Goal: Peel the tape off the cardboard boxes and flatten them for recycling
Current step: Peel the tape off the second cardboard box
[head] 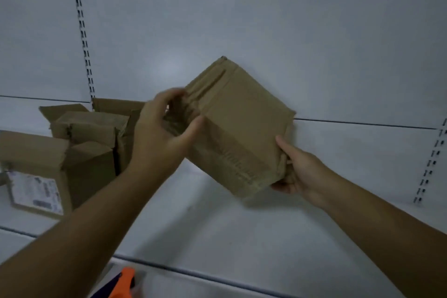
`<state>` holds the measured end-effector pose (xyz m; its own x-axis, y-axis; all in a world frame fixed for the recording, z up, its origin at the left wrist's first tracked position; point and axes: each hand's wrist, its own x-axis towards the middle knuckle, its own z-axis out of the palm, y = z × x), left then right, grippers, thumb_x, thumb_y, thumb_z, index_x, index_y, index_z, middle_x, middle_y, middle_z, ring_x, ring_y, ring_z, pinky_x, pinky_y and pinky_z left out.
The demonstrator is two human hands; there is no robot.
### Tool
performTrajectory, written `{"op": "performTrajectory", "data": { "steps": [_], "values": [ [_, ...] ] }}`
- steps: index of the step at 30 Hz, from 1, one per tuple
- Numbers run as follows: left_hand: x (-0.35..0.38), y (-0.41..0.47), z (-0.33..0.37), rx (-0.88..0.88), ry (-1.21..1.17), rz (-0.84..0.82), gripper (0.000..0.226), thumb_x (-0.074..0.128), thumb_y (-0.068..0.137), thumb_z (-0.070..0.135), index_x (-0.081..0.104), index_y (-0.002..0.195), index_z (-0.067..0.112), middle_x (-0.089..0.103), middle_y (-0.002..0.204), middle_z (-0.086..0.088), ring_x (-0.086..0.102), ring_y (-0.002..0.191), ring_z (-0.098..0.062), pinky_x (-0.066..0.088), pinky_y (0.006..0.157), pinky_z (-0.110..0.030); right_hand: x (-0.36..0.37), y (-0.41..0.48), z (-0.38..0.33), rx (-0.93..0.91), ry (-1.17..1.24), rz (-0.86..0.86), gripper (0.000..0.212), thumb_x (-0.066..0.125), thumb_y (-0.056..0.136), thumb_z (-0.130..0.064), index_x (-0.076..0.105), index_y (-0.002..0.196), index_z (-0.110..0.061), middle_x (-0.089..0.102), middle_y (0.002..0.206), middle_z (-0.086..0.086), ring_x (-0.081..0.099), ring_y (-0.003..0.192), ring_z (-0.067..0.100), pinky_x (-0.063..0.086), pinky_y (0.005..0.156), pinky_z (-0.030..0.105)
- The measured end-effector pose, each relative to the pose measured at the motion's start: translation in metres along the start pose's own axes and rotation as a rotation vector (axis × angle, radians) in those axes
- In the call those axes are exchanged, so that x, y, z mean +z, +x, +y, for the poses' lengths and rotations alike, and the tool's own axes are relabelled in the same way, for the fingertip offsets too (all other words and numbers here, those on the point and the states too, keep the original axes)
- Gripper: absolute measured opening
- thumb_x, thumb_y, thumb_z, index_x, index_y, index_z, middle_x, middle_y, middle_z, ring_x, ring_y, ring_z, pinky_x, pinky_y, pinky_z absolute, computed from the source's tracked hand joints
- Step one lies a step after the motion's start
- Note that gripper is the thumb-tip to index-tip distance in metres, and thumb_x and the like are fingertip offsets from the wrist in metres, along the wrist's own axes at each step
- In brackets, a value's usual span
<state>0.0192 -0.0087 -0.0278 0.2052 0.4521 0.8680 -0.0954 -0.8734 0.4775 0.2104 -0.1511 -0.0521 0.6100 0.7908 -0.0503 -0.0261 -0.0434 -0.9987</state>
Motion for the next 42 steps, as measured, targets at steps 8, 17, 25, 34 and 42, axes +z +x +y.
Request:
{"op": "performTrajectory", "data": {
  "steps": [8,17,25,34,42],
  "values": [
    [0.047,0.104,0.049,-0.111,0.667,-0.566,0.052,0.038,0.091,0.05,0.05,0.129,0.018,0.05,0.136,-0.008,0.045,0.123,-0.026,0.033,0.098,-0.036,-0.033,-0.064,-0.016,0.273,-0.106,-0.601,0.096,0.03,0.066,-0.081,0.067,0.101,-0.001,0.071,0.102,0.021,0.071,0.084,0.029,0.055,0.058,0.025],
    [0.106,0.055,-0.002,-0.279,0.601,-0.924,0.049,0.024,0.097,0.048,0.058,0.116,0.018,0.053,0.132,-0.009,0.047,0.118,-0.026,0.031,0.101,-0.037,-0.065,-0.091,0.011,-0.301,-0.533,-0.058,0.032,0.053,0.09,-0.034,0.067,0.078,-0.008,0.072,0.066,0.004,0.068,0.062,0.019,0.051,0.053,0.018],
    [0.131,0.038,-0.01,-0.278,0.647,-0.943,0.059,0.022,0.096,0.051,0.034,0.141,0.014,0.034,0.149,-0.01,0.031,0.136,-0.027,0.021,0.112,-0.041,-0.055,-0.084,0.043,-0.445,-0.909,0.07,0.025,0.065,0.078,-0.049,0.06,0.066,-0.028,0.059,0.052,-0.006,0.052,0.047,0.002,0.034,0.049,0.014],
    [0.161,0.032,-0.008,-0.232,0.768,-1.016,0.058,0.021,0.098,0.045,0.04,0.135,0.006,0.041,0.143,-0.018,0.037,0.13,-0.032,0.026,0.108,-0.041,-0.067,-0.085,0.053,-0.542,-0.79,-0.095,0.019,0.056,0.09,-0.024,0.061,0.072,-0.023,0.059,0.064,0.005,0.053,0.059,0.021,0.044,0.058,0.033],
    [0.169,0.029,-0.004,-0.251,0.804,-1.002,0.057,0.02,0.099,0.044,0.04,0.135,0.005,0.04,0.143,-0.019,0.036,0.131,-0.032,0.025,0.108,-0.04,-0.089,-0.099,0.007,-0.363,-0.224,-0.134,0.036,0.045,0.092,-0.008,0.058,0.059,-0.007,0.053,0.059,0.011,0.052,0.058,0.02,0.046,0.049,0.024]
  ]
}}
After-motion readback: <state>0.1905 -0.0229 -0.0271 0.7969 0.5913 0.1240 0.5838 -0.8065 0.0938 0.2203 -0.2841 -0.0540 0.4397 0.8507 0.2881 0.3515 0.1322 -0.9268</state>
